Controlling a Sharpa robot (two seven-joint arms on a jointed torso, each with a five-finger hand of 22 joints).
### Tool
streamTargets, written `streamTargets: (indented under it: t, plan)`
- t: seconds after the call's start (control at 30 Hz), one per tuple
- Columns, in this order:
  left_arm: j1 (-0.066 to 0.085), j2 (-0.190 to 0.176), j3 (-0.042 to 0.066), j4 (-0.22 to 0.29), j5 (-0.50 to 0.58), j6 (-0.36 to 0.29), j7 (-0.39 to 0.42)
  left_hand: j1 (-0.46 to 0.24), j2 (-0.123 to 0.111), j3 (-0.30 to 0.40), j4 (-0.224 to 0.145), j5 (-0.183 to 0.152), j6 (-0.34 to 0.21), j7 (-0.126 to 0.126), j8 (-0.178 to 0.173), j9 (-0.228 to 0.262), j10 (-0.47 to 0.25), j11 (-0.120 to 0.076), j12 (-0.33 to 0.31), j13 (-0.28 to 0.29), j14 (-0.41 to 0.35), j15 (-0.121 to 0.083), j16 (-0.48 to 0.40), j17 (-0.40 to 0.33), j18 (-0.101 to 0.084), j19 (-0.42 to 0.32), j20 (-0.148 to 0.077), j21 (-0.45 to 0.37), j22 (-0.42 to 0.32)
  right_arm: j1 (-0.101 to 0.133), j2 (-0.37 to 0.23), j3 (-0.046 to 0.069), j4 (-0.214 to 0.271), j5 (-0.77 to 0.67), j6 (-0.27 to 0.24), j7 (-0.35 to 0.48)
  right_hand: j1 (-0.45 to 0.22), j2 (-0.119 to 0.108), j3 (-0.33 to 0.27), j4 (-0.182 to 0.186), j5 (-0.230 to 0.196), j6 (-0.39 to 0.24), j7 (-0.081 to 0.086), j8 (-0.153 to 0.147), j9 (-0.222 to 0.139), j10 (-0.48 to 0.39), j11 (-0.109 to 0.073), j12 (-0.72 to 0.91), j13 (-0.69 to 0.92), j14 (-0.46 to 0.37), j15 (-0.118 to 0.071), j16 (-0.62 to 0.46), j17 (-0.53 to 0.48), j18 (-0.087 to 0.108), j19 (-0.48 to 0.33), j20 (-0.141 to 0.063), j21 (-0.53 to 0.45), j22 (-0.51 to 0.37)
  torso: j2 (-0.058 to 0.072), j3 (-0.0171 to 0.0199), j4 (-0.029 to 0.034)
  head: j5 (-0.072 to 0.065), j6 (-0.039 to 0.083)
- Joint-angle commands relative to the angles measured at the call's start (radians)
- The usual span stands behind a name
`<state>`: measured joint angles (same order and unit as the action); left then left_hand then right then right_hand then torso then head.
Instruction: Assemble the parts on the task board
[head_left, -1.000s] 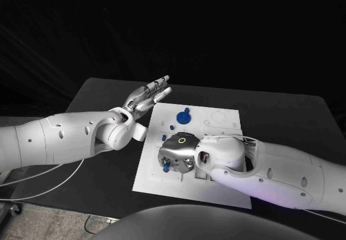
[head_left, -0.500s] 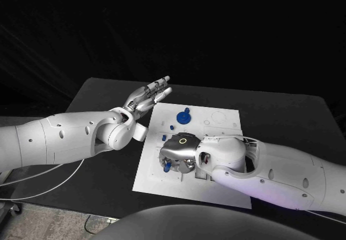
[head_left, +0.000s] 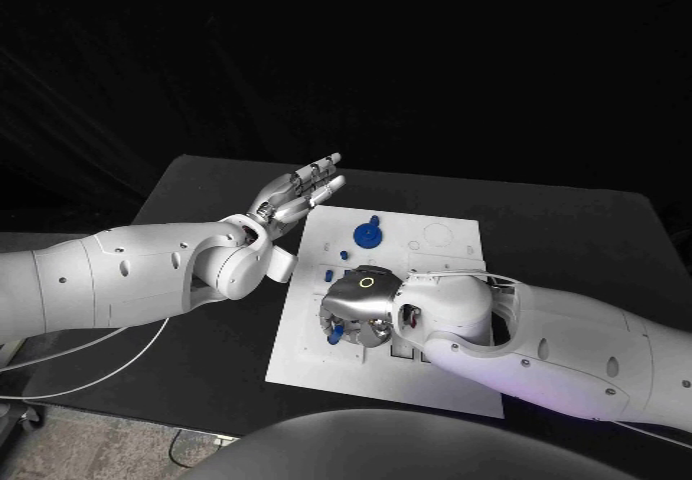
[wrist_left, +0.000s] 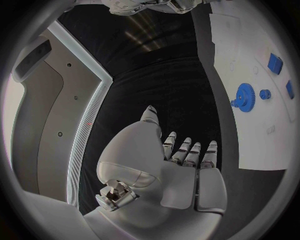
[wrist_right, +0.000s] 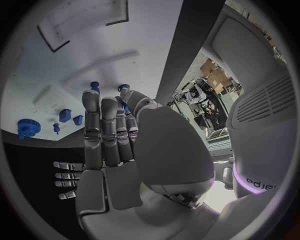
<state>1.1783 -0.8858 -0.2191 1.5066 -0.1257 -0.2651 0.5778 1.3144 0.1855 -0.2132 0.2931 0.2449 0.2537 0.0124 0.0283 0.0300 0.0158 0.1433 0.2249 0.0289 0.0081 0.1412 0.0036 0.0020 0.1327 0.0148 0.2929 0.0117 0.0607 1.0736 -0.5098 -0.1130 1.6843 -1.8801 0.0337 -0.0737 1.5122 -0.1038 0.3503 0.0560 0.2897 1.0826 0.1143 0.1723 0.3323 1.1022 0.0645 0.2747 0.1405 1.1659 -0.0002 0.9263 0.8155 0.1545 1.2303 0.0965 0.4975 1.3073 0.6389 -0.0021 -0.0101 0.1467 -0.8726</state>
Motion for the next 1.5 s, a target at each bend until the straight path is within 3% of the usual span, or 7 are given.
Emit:
streamTargets:
  t: [0.03, 0.2, 0.33, 0.8, 1.17, 1.3, 1.5]
  plan:
    - [0.0, 0.003, 0.001, 0.001, 0.002, 0.021, 0.002, 0.001, 0.008, -0.007, -0.001, 0.002, -0.001, 0.008, 0.003, 0.001, 0.0, 0.005, 0.006, 0.002, 0.0, 0.006, 0.003, 0.002, 0.016, 0.007, 0.003, 0.003, 0.002, -0.001, 0.0, -0.001, 0.0, -0.011, 0.031, -0.003, -0.005, 0.006, 0.001, -0.002, -0.002, -0.002, 0.005, -0.005, 0.001, -0.003, 0.007, -0.007, -0.001, -0.005, 0.002, -0.004, 0.001, 0.009, -0.006, -0.001, -0.002, 0.048, 0.0, -0.0004, -0.0008, -0.001, 0.0]
    - [0.0, 0.005, 0.001, -0.002, 0.002, 0.024, 0.0, 0.002, 0.01, -0.008, -0.001, 0.003, 0.0, 0.009, 0.003, 0.002, 0.0, 0.006, 0.006, 0.001, 0.0, 0.008, 0.003, 0.002, 0.016, 0.008, 0.003, 0.004, 0.003, -0.001, 0.005, -0.001, -0.001, -0.003, 0.025, 0.0, -0.028, -0.002, 0.003, 0.007, -0.048, -0.081, 0.015, -0.059, -0.021, -0.036, 0.021, -0.038, -0.009, -0.005, 0.012, -0.003, 0.001, 0.007, -0.012, 0.007, -0.002, 0.045, 0.0, 0.0004, -0.0006, -0.005, 0.0]
    - [-0.001, 0.007, 0.001, -0.003, 0.002, 0.025, -0.001, 0.004, 0.012, -0.009, -0.002, 0.005, 0.001, 0.012, 0.003, 0.002, 0.0, 0.007, 0.006, 0.002, 0.0, 0.01, 0.003, 0.002, 0.016, 0.009, 0.003, 0.004, 0.003, -0.001, 0.008, -0.001, -0.003, 0.003, 0.024, 0.002, -0.047, -0.021, 0.003, 0.016, -0.077, -0.168, -0.025, -0.109, -0.047, -0.099, 0.039, -0.074, -0.018, -0.016, 0.018, -0.018, -0.014, 0.01, -0.023, 0.015, -0.024, 0.039, -0.001, -0.0001, -0.0004, -0.007, 0.0]
    - [-0.002, 0.005, 0.001, -0.003, 0.003, 0.028, -0.005, 0.014, 0.015, -0.011, -0.003, 0.016, 0.0, 0.017, 0.003, 0.002, -0.001, 0.009, 0.007, 0.001, 0.001, 0.012, 0.004, 0.002, 0.015, 0.012, 0.003, 0.006, 0.007, 0.003, -0.041, 0.001, 0.012, 0.035, -0.077, 0.015, -0.077, -0.034, -0.067, 0.032, -0.141, -0.292, -0.046, -0.103, -0.093, -0.257, 0.051, -0.09, 0.001, -0.033, 0.019, -0.046, -0.039, 0.018, -0.033, 0.025, -0.08, 0.025, 0.001, 0.0003, 0.0007, -0.006, 0.0]
    - [-0.002, -0.002, 0.001, 0.001, 0.009, 0.026, -0.006, 0.017, 0.015, -0.012, -0.003, 0.019, 0.002, 0.019, 0.003, 0.002, -0.001, 0.009, 0.008, 0.001, 0.001, 0.012, 0.004, 0.002, 0.015, 0.013, 0.003, 0.006, 0.01, 0.134, -0.273, 0.009, 0.12, 0.468, -0.214, 0.012, -0.021, -0.005, -0.065, 0.013, -0.078, -0.185, 0.04, -0.05, -0.081, -0.115, 0.034, 0.088, 0.09, -0.002, 0.022, 0.001, 0.007, 0.012, -0.002, 0.027, -0.052, 0.04, 0.0, -0.0013, -0.0029, -0.021, 0.0]
    - [-0.002, -0.002, 0.001, 0.001, 0.014, 0.024, -0.006, 0.018, 0.015, -0.013, -0.002, 0.019, 0.003, 0.019, 0.003, 0.002, -0.001, 0.009, 0.009, 0.002, 0.001, 0.013, 0.004, 0.003, 0.015, 0.014, 0.003, 0.007, 0.012, 0.164, -0.362, 0.006, 0.138, 0.576, -0.165, -0.037, -0.018, 0.003, -0.099, -0.014, -0.075, -0.103, 0.008, 0.027, -0.038, -0.133, 0.01, 0.443, 0.359, -0.014, -0.003, -0.002, 0.004, 0.02, -0.015, 0.005, -0.064, 0.038, -0.002, -0.0019, -0.0024, -0.037, 0.0]
    - [-0.002, -0.004, 0.001, 0.002, 0.017, 0.026, -0.006, 0.018, 0.016, -0.013, -0.002, 0.019, 0.004, 0.02, 0.004, 0.002, -0.001, 0.009, 0.009, 0.002, 0.001, 0.013, 0.004, 0.003, 0.015, 0.015, 0.003, 0.007, 0.012, 0.17, -0.467, -0.007, 0.133, 0.529, -0.128, -0.13, -0.161, 0.01, -0.162, 0.073, -0.077, -0.059, -0.037, 0.092, 0.014, 0.314, -0.065, 1.175, 1.212, 0.345, -0.055, 0.519, 0.581, -0.085, 0.25, -0.036, 0.657, 0.175, -0.002, 0.001, -0.0044, -0.048, 0.0]
